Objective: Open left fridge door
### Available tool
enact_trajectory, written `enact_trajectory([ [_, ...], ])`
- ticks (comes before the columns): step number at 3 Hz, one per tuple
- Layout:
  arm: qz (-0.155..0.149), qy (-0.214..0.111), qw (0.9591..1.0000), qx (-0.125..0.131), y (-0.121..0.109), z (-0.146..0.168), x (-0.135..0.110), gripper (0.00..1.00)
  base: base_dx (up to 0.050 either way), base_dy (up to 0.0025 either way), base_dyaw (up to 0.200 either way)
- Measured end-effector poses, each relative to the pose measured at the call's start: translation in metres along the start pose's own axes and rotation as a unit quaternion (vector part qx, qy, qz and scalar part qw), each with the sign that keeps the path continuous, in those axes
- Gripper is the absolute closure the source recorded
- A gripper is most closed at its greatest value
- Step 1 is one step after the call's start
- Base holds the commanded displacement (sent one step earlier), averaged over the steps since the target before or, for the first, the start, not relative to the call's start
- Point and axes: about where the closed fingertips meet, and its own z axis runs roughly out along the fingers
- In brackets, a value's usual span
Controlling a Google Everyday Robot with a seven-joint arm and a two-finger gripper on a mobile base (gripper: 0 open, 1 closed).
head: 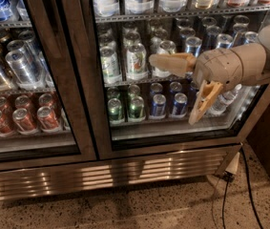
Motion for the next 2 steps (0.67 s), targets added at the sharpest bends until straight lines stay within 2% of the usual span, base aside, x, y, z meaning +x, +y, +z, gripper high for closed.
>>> enact_trajectory([
  [1,0.0,0.0,1.0,0.0,0.0,0.0,0.0,0.0,0.0,0.0,0.0],
  [2,-0.012,0.017,0.9998,0.008,-0.013,0.014,-0.038,0.0,0.0,0.0,0.0],
])
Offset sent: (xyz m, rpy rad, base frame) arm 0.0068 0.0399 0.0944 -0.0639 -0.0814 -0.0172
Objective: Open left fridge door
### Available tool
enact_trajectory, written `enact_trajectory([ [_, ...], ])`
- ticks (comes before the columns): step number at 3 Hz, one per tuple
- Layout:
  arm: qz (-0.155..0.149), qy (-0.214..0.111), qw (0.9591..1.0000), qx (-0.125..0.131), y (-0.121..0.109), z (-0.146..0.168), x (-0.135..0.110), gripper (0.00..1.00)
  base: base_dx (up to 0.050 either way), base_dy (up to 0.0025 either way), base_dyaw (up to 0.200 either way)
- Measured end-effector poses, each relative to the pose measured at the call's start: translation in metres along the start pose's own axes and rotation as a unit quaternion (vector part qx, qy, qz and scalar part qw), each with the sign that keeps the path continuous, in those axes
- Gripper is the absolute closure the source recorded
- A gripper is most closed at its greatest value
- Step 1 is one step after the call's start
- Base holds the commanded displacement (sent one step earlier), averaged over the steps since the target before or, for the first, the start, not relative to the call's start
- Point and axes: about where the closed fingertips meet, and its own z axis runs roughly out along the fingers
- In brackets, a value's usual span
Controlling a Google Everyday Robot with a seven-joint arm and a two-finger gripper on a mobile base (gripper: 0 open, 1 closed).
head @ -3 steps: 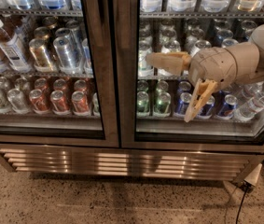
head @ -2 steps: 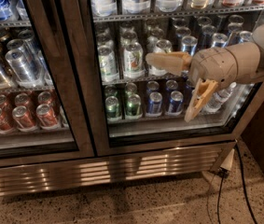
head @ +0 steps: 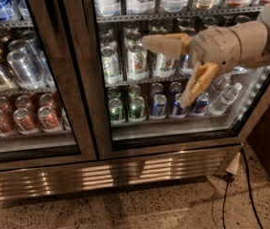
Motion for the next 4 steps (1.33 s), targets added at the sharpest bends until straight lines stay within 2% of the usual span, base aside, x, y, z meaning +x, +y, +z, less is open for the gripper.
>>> enact_trajectory([
  [1,-0.02,0.021,0.9996,0.008,-0.013,0.014,-0.053,0.0,0.0,0.0,0.0],
  [2,-0.022,0.021,0.9995,0.009,-0.014,0.015,-0.056,0.0,0.0,0.0,0.0],
  [3,-0.015,0.017,0.9997,0.008,-0.017,0.02,-0.047,0.0,0.0,0.0,0.0],
  [4,0.01,0.025,0.9996,-0.01,-0.021,0.049,-0.009,0.0,0.0,0.0,0.0],
])
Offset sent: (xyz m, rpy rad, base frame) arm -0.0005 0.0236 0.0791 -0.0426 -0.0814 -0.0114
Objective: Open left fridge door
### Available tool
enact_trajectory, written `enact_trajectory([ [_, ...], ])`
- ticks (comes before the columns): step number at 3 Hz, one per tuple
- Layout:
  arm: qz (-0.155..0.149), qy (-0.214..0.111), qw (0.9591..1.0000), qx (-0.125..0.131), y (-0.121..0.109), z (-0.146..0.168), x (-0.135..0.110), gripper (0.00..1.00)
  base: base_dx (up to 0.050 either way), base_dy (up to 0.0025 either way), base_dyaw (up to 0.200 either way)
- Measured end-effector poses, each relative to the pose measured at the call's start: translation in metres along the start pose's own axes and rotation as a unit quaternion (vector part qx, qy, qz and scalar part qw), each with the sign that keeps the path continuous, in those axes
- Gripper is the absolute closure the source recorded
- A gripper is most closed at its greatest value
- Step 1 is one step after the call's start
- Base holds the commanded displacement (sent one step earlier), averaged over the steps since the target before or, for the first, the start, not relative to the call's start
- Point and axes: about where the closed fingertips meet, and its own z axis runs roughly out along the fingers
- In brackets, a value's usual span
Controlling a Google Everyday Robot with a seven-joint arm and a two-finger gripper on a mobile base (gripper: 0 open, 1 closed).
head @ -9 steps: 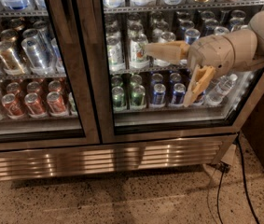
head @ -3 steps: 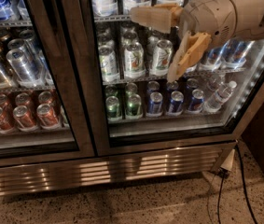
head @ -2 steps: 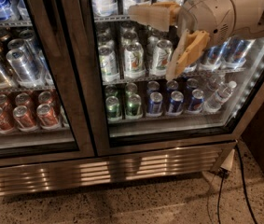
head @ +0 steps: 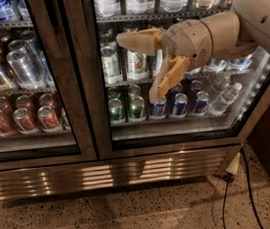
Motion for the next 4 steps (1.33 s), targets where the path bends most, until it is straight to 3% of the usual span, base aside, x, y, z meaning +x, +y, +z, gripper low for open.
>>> enact_trajectory([
  [1,-0.002,-0.001,1.0,0.002,-0.0004,0.0006,-0.0027,0.0,0.0,0.0,0.0],
  [2,-0.015,-0.008,0.999,0.041,-0.0023,0.0009,-0.0071,0.0,0.0,0.0,0.0],
  [3,-0.015,-0.008,0.999,0.041,-0.0023,0.001,-0.0071,0.0,0.0,0.0,0.196],
  [4,-0.015,-0.008,0.999,0.041,-0.0023,0.001,-0.0071,0.0,0.0,0.0,0.0],
])
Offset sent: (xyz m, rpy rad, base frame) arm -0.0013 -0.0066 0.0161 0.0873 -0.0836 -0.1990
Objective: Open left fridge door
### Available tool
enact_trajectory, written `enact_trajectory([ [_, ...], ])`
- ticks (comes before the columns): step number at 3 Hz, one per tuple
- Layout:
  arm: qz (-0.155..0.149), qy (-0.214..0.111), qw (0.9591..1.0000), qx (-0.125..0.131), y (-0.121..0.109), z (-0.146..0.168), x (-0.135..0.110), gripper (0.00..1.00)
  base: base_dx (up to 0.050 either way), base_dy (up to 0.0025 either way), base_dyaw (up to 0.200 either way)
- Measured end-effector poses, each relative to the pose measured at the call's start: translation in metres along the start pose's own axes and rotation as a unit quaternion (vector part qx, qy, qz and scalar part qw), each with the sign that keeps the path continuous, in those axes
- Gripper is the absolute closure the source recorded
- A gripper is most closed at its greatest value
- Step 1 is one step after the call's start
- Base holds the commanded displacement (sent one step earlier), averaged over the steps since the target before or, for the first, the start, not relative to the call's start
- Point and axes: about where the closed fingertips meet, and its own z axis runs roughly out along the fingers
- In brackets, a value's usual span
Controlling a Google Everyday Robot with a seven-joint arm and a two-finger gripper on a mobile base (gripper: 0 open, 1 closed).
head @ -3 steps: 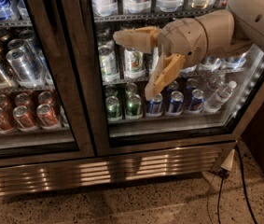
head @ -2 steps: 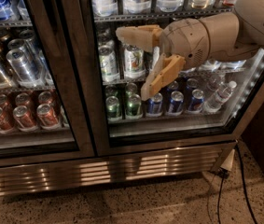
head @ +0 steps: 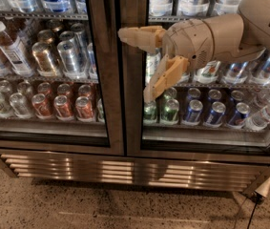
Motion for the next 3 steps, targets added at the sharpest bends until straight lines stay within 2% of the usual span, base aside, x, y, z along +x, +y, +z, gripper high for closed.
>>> enact_trajectory([
  [2,-0.018,-0.019,0.9975,0.066,0.0016,0.004,-0.0093,0.0,0.0,0.0,0.0],
  [3,-0.018,-0.019,0.9975,0.066,0.0016,0.004,-0.0093,0.0,0.036,0.00248,0.138],
])
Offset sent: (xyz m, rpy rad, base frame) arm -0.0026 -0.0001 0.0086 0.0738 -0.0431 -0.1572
